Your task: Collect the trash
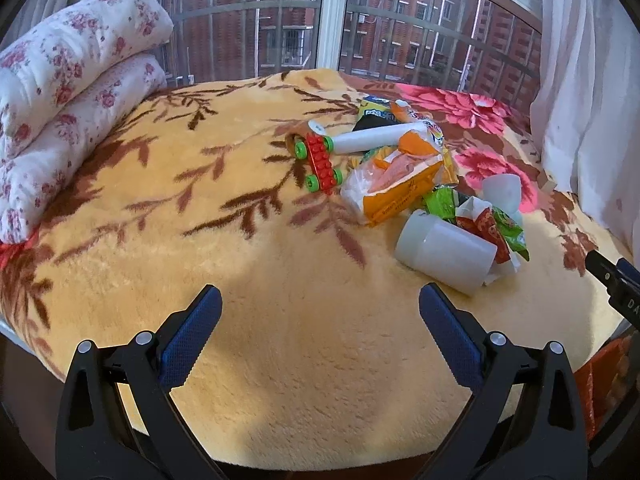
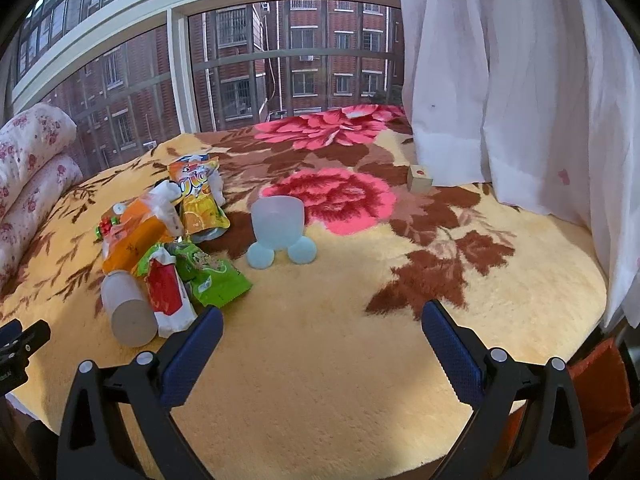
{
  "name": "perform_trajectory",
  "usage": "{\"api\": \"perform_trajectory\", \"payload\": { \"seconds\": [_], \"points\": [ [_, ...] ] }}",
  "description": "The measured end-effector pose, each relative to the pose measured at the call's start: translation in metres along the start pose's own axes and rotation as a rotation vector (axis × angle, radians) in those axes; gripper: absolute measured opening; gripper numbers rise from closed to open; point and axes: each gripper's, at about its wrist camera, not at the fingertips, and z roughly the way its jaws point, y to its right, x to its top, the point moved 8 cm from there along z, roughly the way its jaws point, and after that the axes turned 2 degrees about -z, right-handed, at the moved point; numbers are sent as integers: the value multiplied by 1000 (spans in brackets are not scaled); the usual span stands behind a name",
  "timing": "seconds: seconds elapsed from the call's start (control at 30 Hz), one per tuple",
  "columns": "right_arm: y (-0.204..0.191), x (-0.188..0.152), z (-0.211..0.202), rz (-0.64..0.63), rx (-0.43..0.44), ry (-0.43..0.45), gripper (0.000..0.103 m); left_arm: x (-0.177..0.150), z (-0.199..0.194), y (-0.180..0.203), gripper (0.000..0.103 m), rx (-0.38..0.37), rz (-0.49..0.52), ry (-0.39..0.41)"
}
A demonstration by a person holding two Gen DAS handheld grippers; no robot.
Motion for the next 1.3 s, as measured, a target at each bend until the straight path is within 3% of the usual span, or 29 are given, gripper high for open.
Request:
{"api": "perform_trajectory", "payload": {
  "seconds": [1.3],
  "points": [
    [1, 17, 21, -3, 13, 6, 98, 0, 11, 6, 96, -10, -3, -9]
  ]
}}
